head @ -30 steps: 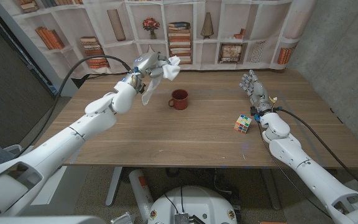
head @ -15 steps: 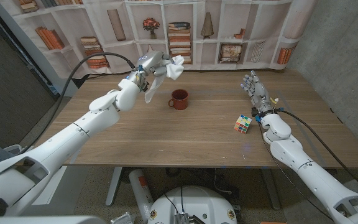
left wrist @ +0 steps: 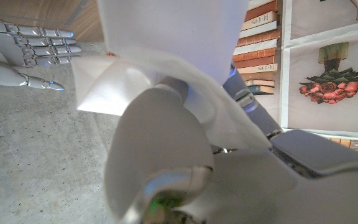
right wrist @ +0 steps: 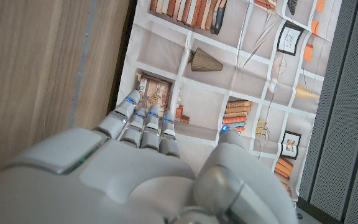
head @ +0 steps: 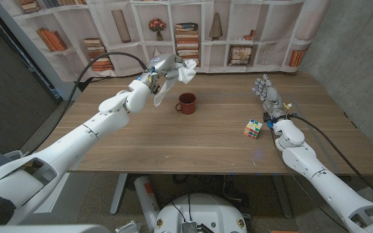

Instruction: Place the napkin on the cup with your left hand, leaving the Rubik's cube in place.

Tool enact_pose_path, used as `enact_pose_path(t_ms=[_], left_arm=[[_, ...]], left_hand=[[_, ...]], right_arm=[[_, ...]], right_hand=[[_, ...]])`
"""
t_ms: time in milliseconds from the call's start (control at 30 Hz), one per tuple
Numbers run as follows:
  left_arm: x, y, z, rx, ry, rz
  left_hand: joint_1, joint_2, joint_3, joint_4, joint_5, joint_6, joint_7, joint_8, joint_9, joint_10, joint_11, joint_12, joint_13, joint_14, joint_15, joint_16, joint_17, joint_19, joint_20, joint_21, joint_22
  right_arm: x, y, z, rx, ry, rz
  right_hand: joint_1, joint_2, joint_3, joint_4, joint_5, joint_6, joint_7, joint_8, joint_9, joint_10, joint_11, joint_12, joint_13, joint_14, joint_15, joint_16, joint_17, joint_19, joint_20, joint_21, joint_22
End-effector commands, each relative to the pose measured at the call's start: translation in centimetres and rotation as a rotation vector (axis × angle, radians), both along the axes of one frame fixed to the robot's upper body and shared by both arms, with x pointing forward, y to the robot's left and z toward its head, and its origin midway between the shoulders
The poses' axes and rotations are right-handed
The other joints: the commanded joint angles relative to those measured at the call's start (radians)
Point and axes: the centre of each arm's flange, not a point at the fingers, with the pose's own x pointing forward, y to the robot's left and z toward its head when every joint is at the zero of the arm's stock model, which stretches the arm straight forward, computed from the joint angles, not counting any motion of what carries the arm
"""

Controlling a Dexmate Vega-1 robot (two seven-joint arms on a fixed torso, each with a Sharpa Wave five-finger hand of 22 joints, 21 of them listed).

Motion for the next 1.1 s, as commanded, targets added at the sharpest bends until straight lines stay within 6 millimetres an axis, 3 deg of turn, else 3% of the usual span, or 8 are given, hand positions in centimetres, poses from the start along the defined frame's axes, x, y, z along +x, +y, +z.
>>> enact_pose_path(t_ms=[33, 1100], left_arm=[[0.3, -0.6, 0.0, 0.032, 0.014, 0.033], [1.6, -2.1, -1.4, 0.099, 0.056, 0.066]], left_hand=[[-0.011, 0.0, -0.005, 0.003, 0.008, 0.008, -0.003, 0.004, -0.001, 0.011, -0.002, -0.004, 0.006, 0.021, -0.099, -0.006, 0.006, -0.005, -0.026, 0.006, 0.0], [-0.018, 0.001, -0.008, 0.005, 0.008, 0.01, -0.012, 0.003, -0.012, 0.016, -0.008, -0.019, 0.011, 0.025, -0.099, -0.017, 0.01, -0.011, -0.023, 0.016, -0.001]], right_arm=[[-0.1, -0.4, -0.4, 0.008, 0.001, 0.0], [0.3, -0.6, -0.6, 0.016, 0.004, 0.009]], right_hand=[[0.002, 0.012, 0.003, -0.006, -0.002, 0.007, 0.002, 0.001, 0.005, 0.005, -0.006, -0.004, 0.003, 0.01, -0.001, -0.002, 0.006, 0.006, -0.001, -0.004, 0.001], [0.001, 0.013, 0.001, -0.008, -0.002, 0.007, 0.002, 0.001, 0.005, 0.002, -0.005, -0.005, 0.003, 0.008, -0.003, -0.003, 0.006, 0.008, -0.001, -0.009, 0.001]])
